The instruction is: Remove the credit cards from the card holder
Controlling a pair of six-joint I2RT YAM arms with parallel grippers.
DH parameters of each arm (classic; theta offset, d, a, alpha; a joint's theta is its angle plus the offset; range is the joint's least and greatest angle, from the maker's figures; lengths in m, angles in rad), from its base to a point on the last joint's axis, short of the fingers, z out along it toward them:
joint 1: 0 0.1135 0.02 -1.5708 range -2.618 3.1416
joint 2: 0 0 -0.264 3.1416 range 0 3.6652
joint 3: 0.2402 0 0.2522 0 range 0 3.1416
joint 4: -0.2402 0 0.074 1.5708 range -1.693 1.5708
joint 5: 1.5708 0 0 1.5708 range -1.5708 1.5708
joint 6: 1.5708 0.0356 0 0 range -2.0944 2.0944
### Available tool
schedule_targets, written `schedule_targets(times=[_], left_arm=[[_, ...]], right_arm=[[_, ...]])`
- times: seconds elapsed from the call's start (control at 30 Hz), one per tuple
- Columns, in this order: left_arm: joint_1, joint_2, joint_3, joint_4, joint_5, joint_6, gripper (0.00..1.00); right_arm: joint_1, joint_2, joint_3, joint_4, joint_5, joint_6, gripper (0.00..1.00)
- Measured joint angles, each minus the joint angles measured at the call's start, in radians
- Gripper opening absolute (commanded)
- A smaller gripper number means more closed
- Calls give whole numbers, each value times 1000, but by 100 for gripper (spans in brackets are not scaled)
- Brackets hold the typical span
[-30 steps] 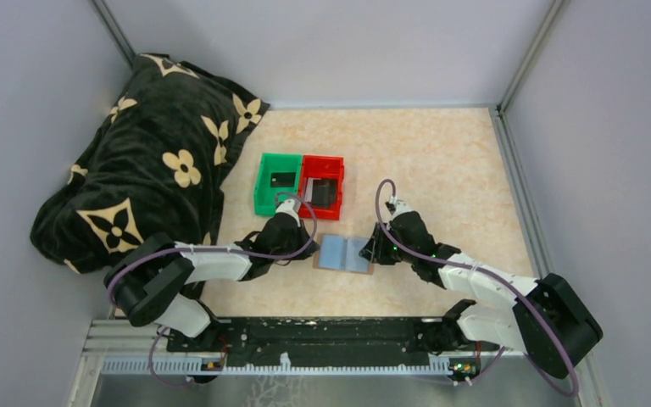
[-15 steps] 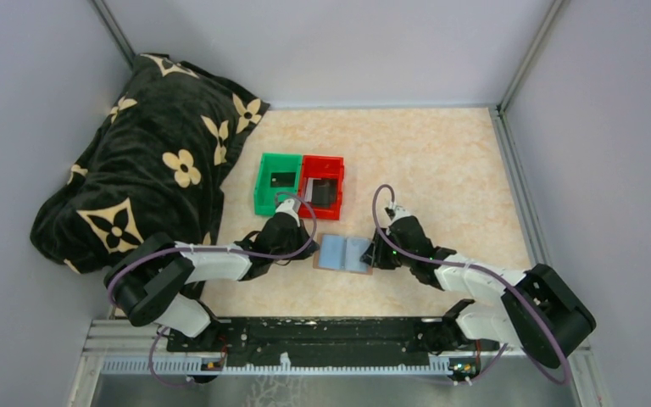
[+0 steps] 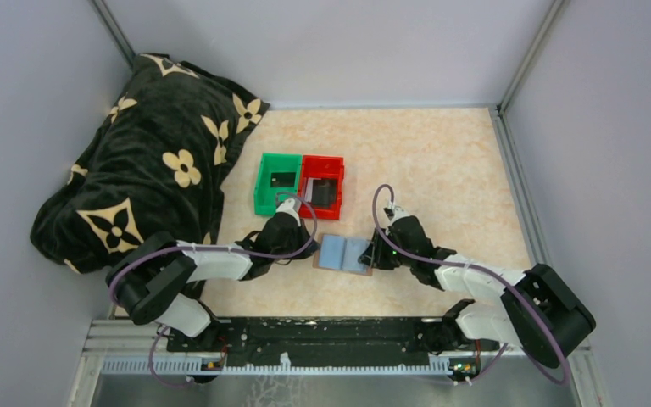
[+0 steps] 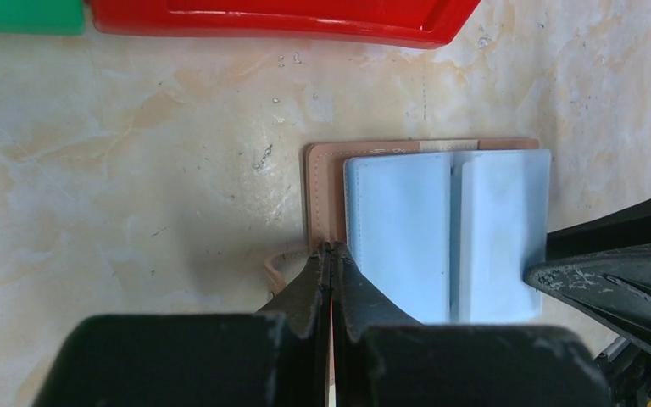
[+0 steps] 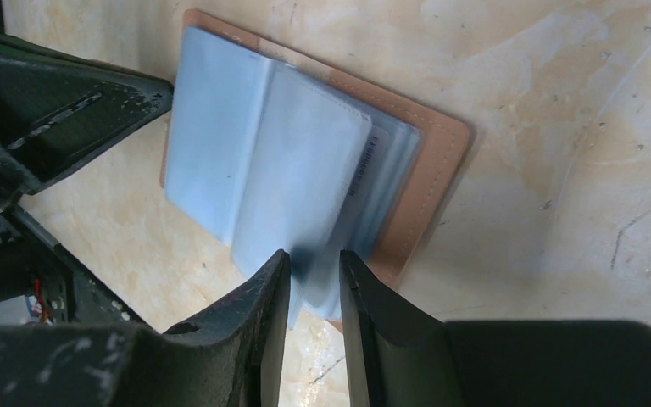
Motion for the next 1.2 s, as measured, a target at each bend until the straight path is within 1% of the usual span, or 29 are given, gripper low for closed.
schedule_targets(times=[0.2,0.5,0.67,0.73,0.83,0.93,1.0,1.2], left_arm=[[0,22,0,38,12,-3,0],[0,35,0,63,25,-4,0],[0,37,0,66,26,-4,0],[0,43,0,75,31,-5,0],[0,45,0,81,34,-6,0],[0,45,0,81,34,-7,0],[0,43,-2,80,34,-8,0],[-1,11,-17,53,32,-6,0]], right_arm=[[0,-40,13,-10,-21,5,28],[13,-47,23,-16,-27,8,29],[60,-26,84,-31,-26,9,47],[90,-2,127,-29,-26,7,50],[116,37,175,-11,-26,5,51],[121,58,185,-2,-18,4,50],[121,58,185,-11,-3,4,46],[120,33,175,-49,46,-5,46]])
